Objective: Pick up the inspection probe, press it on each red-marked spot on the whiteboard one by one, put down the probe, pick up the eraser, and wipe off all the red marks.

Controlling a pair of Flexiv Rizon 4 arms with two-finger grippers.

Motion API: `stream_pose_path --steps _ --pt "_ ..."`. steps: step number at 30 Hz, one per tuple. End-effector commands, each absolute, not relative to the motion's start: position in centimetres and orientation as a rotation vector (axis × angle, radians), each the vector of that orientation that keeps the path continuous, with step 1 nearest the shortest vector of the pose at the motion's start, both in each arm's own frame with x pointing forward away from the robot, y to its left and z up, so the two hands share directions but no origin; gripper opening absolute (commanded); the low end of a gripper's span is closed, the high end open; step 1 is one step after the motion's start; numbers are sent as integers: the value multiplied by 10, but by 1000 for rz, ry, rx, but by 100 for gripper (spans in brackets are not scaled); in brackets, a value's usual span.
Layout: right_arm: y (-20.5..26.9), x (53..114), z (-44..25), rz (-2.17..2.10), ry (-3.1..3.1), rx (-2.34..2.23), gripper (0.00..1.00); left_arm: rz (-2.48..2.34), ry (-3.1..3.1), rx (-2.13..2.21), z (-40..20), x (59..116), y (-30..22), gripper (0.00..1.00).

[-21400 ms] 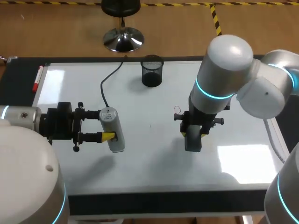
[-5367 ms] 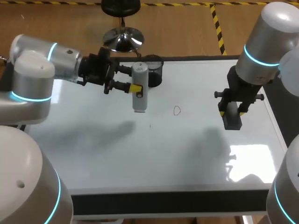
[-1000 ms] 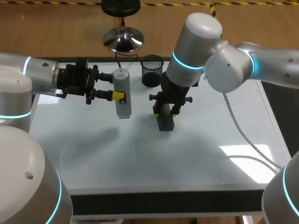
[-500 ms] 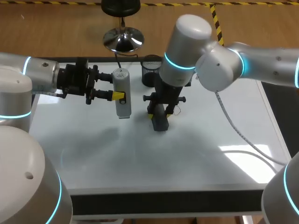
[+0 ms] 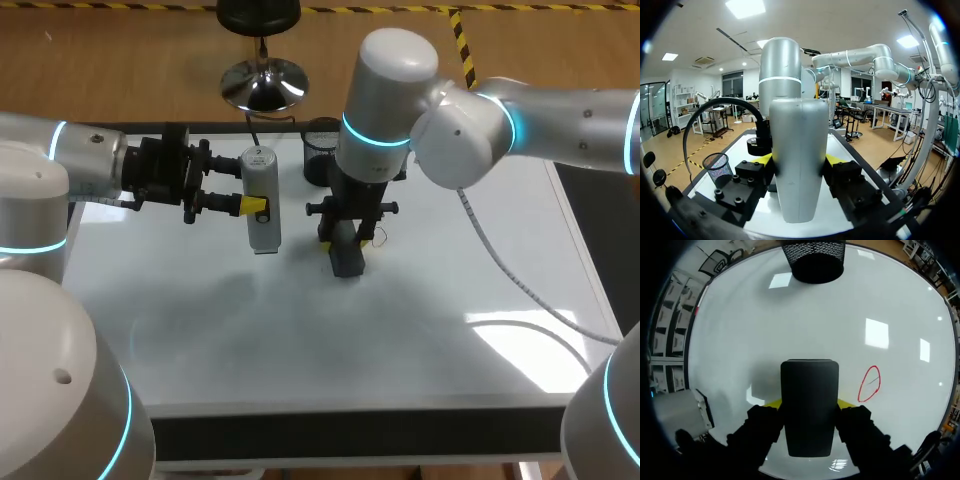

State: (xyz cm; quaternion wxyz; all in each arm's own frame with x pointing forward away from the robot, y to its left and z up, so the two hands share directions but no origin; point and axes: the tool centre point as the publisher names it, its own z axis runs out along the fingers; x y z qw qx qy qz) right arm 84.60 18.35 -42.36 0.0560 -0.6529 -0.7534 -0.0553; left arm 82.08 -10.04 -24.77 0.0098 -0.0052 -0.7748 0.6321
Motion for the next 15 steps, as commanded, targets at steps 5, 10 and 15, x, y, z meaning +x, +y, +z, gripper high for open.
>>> stream_pose_path --steps 5,10,15 --pt "158 848 -426 -130 -2276 -2012 0 1978 -2421 -15 -247 820 -101 0" --pt "141 856 -429 -96 -2239 -2057 0 1978 -2421 -15 -247 820 -101 0" --pt "128 862 -431 -39 -2234 -2124 0 1978 -2421 -15 -247 820 -101 0"
